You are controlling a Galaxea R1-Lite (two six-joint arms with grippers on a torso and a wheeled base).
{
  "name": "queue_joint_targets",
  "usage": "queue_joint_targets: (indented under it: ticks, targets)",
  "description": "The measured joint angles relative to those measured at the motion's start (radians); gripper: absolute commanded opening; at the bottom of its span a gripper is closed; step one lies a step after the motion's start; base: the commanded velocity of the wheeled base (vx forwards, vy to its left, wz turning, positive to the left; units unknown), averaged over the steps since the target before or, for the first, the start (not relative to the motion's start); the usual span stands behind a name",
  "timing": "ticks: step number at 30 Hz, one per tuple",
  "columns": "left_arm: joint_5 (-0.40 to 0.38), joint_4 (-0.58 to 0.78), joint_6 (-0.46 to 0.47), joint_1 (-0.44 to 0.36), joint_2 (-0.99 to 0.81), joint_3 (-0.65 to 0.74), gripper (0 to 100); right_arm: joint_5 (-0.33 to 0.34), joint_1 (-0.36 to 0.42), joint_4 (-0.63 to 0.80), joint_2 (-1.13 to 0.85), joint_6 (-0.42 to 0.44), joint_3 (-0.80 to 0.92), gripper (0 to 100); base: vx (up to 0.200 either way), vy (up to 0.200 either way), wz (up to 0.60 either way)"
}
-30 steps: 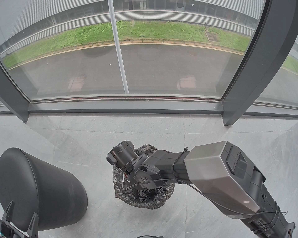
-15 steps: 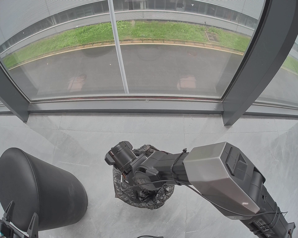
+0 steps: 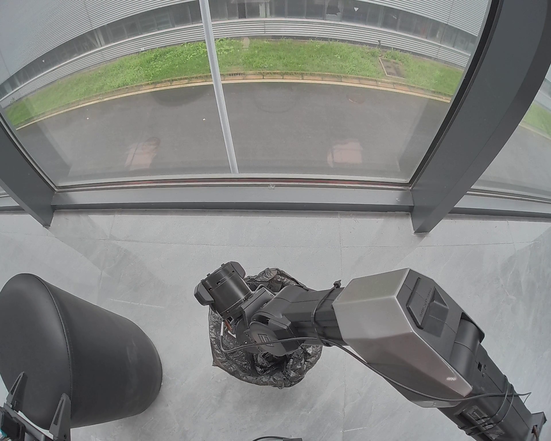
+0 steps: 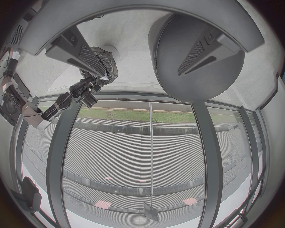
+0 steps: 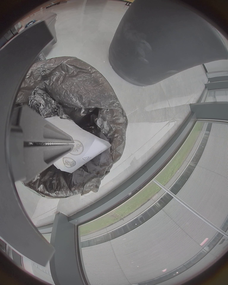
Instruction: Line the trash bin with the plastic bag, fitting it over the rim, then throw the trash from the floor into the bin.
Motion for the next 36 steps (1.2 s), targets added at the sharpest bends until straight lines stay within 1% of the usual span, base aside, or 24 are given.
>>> queue_joint_targets:
  ticks: [7,16,21,36]
  targets:
    - [0.0,0.0,0.0,0.0,0.0,0.0,100,0.0,-0.014,-0.026,0.04,0.0,0.0,0,0.0,0.0,0.0]
    - [0.006,-0.001,-0.001,0.0,0.001,0.0,100,0.0,-0.057,-0.089,0.127,-0.004,0.0,0,0.0,0.0,0.0]
    - [0.006,-0.001,-0.001,0.0,0.001,0.0,100,0.0,-0.083,-0.102,0.163,-0.006,0.0,0,0.0,0.0,0.0]
    - [0.008,-0.003,-0.001,0.0,0.001,0.0,100,0.002,-0.089,-0.132,0.197,-0.006,0.0,0,0.0,0.0,0.0]
